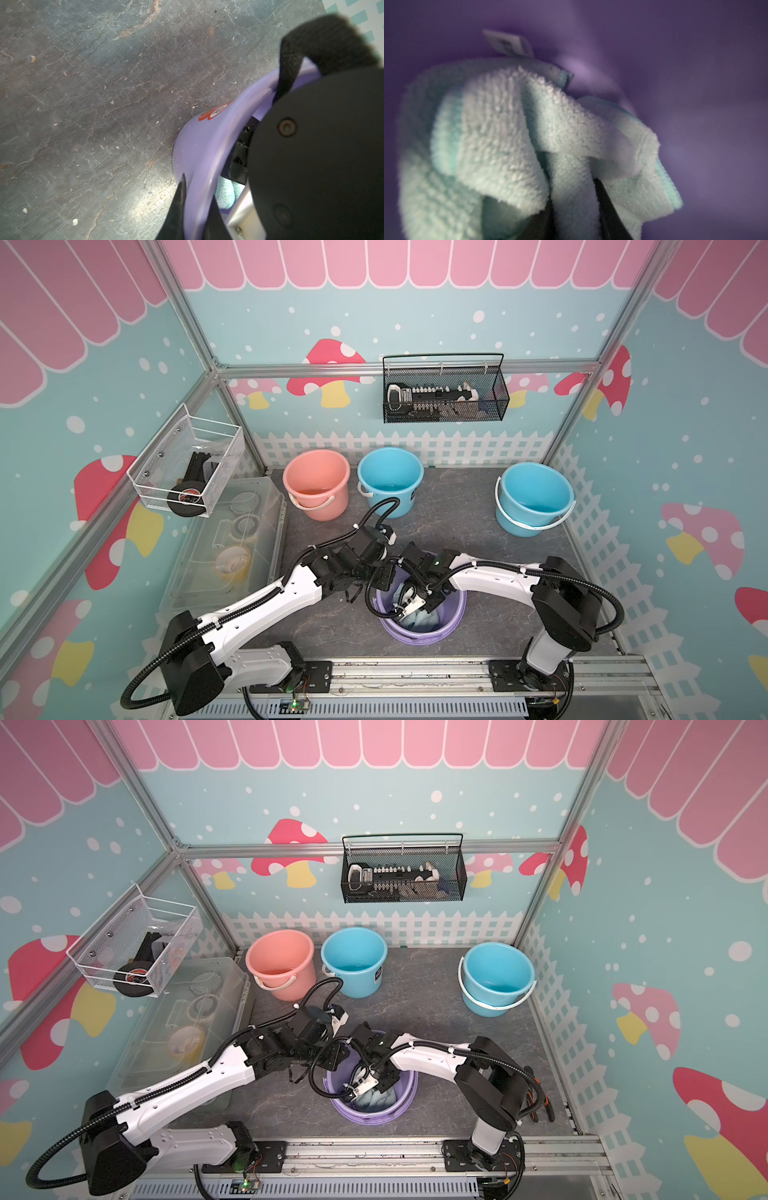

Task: Wipe the inside of the bucket with a cloth
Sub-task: Wipe the dirt from the inside of the bucket.

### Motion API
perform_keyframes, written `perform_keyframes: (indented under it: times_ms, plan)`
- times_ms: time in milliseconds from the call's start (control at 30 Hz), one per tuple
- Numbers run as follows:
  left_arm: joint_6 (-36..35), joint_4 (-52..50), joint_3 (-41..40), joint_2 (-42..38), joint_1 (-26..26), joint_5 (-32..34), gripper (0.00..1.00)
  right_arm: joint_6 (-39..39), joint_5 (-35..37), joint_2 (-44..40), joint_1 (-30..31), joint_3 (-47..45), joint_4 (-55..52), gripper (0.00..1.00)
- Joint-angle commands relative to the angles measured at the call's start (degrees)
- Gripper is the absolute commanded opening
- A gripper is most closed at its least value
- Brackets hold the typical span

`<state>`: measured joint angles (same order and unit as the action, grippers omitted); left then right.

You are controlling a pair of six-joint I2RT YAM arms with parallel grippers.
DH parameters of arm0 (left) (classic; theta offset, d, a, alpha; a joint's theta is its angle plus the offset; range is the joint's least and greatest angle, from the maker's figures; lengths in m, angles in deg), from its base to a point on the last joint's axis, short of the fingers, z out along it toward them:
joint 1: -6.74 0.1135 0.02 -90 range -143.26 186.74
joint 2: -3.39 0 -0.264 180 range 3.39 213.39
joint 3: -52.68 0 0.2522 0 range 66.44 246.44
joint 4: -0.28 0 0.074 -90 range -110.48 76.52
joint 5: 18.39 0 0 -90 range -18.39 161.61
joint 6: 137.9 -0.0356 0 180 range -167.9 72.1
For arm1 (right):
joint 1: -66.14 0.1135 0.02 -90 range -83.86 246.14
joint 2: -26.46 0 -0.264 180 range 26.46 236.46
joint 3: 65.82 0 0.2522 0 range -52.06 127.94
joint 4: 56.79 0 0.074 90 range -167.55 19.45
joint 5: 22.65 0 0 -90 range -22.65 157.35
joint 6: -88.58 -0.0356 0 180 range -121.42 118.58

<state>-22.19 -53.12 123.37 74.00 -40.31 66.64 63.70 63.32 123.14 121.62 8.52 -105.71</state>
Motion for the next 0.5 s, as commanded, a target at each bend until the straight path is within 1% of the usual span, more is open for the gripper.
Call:
perform_keyframes:
  times_ms: [0, 133, 200, 333, 467]
  plan:
    - [-0.5, 1.5, 2.2, 0.4, -0.9, -0.6, 0.00, -1.1, 0.2, -2.7, 0.9, -3.2, 6.5, 0.20]
    - [-0.7, 1.1, 2.8, 1.0, -1.0, -0.7, 0.00, -0.3, 3.3, -6.7, 0.9, -6.2, 12.5, 0.11]
    - [-0.5, 1.1, 2.8, 1.2, -1.1, -0.7, 0.00, 0.4, 5.2, -8.5, 1.1, -7.3, 15.3, 0.08]
    - [-0.2, 0.9, 2.8, 1.7, -1.4, -0.7, 0.00, 2.8, 9.6, -11.7, 1.5, -9.7, 21.2, 0.07]
    - [-0.1, 0.7, 3.1, 2.1, -1.6, -0.7, 0.00, 5.7, 13.8, -13.6, 2.1, -10.6, 24.6, 0.07]
